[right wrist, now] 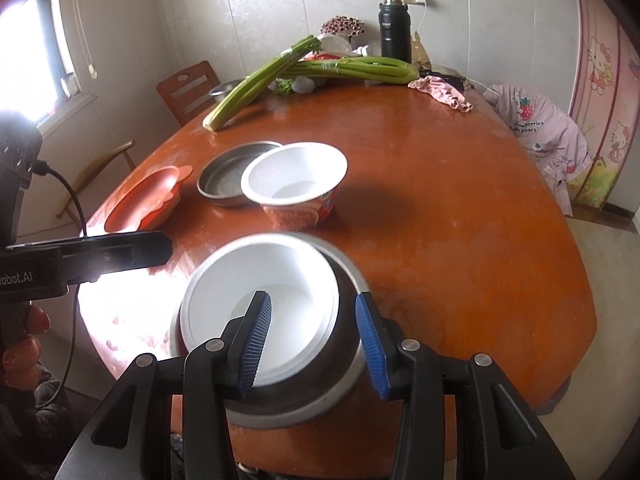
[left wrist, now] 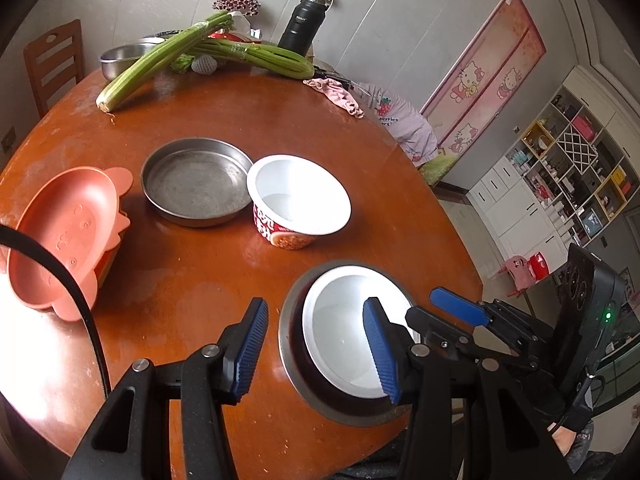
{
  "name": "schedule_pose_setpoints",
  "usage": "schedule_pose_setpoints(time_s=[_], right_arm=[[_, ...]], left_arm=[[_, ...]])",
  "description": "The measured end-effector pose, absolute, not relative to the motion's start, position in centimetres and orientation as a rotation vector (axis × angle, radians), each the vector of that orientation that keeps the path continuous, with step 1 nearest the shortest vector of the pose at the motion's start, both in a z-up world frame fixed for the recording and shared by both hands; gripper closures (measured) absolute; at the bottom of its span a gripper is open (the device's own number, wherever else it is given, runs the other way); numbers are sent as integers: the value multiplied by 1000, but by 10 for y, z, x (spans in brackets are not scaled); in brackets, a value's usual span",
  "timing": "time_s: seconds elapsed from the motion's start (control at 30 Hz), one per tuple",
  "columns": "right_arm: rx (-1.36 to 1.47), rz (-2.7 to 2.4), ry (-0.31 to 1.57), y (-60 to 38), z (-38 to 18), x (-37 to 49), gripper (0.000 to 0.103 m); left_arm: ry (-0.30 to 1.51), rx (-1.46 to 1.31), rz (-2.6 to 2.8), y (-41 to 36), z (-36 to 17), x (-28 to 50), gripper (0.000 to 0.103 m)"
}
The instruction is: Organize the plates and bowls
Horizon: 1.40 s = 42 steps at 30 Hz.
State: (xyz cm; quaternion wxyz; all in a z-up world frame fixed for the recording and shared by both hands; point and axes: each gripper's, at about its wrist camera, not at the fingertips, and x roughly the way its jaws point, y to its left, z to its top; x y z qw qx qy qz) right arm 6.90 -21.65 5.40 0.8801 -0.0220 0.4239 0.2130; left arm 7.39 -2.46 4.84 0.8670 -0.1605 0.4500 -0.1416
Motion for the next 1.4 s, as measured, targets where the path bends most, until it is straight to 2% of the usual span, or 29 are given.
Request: schedule_pose_setpoints(time_s=[0.4,0.77,1.4], right_arm=[[-47,432,887,-208,63,127,57],[-80,453,956,-190,47,179,57],[-86,517,1037,-167,21,207,56]], left_arm=[[943,-338,-241,-12,45,138,54],[1019,-384,-262,-11,24,194,54],[1076,-402,-289,-23,0,227,56]])
